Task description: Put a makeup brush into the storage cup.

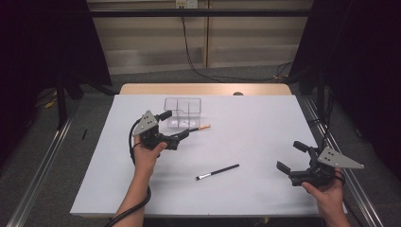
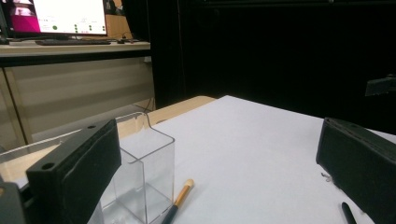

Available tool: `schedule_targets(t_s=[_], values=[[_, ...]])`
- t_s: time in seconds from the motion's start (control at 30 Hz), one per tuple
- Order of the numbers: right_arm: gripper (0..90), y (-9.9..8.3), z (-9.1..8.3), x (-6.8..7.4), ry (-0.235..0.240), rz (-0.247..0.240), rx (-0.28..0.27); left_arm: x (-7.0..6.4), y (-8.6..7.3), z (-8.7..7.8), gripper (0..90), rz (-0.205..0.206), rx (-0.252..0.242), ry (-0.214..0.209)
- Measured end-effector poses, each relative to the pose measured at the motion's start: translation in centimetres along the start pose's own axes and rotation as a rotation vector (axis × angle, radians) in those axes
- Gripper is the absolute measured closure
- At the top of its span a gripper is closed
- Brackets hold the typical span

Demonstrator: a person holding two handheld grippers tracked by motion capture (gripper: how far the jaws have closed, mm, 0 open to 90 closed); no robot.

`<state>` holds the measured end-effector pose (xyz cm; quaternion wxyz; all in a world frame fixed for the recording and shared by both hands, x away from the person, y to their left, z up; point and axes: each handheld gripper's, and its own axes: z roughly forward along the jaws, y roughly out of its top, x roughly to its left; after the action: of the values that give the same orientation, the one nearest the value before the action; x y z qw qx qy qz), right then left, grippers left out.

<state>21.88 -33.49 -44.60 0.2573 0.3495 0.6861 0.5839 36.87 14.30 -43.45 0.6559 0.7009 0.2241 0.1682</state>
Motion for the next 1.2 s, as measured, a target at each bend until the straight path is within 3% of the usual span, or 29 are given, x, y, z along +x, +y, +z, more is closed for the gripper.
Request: schedule_targets(t_s=[0.63,1.2], values=[[0.0,-0.2,-0.7,0.1,-0.012,-0.002,0.006,0.3,-0.6,2.2,0.0,-0.019,0.02,-0.012],[0.0,-0.5,-1.5,0.1,-0.024,-0.005,0.013,0.3,-0.9,4.5,0.0,0.003,0.068,-0.029]])
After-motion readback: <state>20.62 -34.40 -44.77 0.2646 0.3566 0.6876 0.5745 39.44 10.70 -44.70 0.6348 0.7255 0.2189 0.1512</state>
